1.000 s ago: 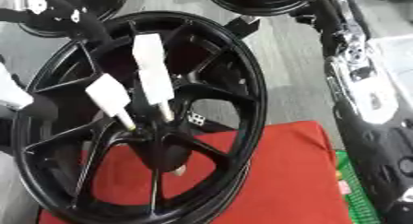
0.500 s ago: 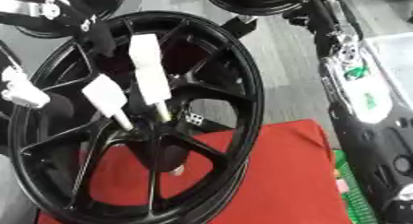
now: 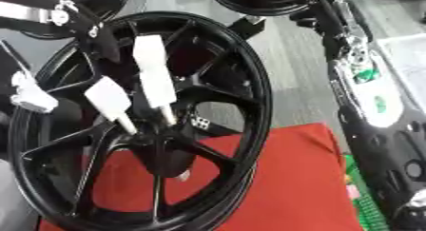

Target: Pull the pin out of the wheel hub.

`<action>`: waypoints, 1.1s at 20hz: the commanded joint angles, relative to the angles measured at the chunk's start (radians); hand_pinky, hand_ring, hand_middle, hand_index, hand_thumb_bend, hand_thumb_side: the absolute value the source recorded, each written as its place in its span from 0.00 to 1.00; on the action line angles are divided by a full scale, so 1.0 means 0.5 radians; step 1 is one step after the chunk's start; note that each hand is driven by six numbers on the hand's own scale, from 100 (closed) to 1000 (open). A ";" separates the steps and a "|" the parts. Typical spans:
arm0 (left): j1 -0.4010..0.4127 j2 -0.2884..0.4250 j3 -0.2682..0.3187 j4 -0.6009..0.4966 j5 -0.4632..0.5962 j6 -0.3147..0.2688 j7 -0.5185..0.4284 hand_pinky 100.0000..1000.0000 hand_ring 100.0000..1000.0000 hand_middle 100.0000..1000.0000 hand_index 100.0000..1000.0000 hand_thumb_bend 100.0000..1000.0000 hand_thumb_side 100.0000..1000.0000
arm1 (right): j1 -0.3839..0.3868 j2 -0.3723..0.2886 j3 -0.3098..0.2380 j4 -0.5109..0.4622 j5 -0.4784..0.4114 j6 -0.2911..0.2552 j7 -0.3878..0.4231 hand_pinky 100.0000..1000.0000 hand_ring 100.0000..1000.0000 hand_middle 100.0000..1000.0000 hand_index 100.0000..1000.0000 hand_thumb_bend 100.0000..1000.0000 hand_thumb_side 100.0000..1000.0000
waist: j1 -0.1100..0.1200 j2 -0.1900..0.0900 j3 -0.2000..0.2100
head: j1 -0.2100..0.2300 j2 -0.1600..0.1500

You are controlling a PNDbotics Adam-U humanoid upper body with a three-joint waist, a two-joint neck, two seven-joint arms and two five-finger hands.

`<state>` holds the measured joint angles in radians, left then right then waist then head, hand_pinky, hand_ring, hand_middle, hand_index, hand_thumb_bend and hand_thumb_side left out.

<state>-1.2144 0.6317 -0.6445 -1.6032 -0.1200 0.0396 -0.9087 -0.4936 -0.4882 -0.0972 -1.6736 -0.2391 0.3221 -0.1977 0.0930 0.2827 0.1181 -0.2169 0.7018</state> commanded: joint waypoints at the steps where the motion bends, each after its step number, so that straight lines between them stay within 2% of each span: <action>1: -0.040 0.016 0.002 0.010 -0.005 -0.003 0.003 0.73 0.78 0.79 0.85 0.46 0.44 | -0.036 -0.039 -0.002 -0.014 0.014 -0.001 0.006 0.74 0.59 0.64 0.69 0.00 0.65 | -0.010 -0.033 0.000 | -0.007 -0.003; 7: -0.038 0.009 0.001 0.033 -0.012 -0.007 0.003 0.73 0.78 0.79 0.85 0.46 0.44 | -0.036 -0.039 -0.002 -0.013 0.014 -0.001 0.008 0.74 0.59 0.64 0.69 0.00 0.66 | -0.010 -0.033 0.000 | -0.010 -0.004; 16: -0.022 -0.007 -0.016 0.088 -0.072 -0.055 0.003 0.73 0.78 0.78 0.82 0.45 0.34 | -0.039 -0.038 -0.002 -0.013 0.014 -0.002 0.009 0.74 0.59 0.64 0.69 0.00 0.65 | -0.011 -0.031 -0.002 | -0.009 -0.008; 22: -0.016 -0.022 -0.030 0.133 -0.099 -0.099 0.003 0.73 0.77 0.77 0.81 0.44 0.33 | -0.040 -0.038 -0.004 -0.012 0.013 -0.003 0.009 0.74 0.59 0.65 0.69 0.00 0.65 | -0.013 -0.030 -0.002 | -0.005 -0.009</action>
<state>-1.2065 0.6092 -0.6638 -1.5366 -0.1668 -0.0027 -0.9074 -0.4981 -0.4881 -0.0971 -1.6730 -0.2377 0.3233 -0.1955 0.0915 0.2844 0.1173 -0.2211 0.7017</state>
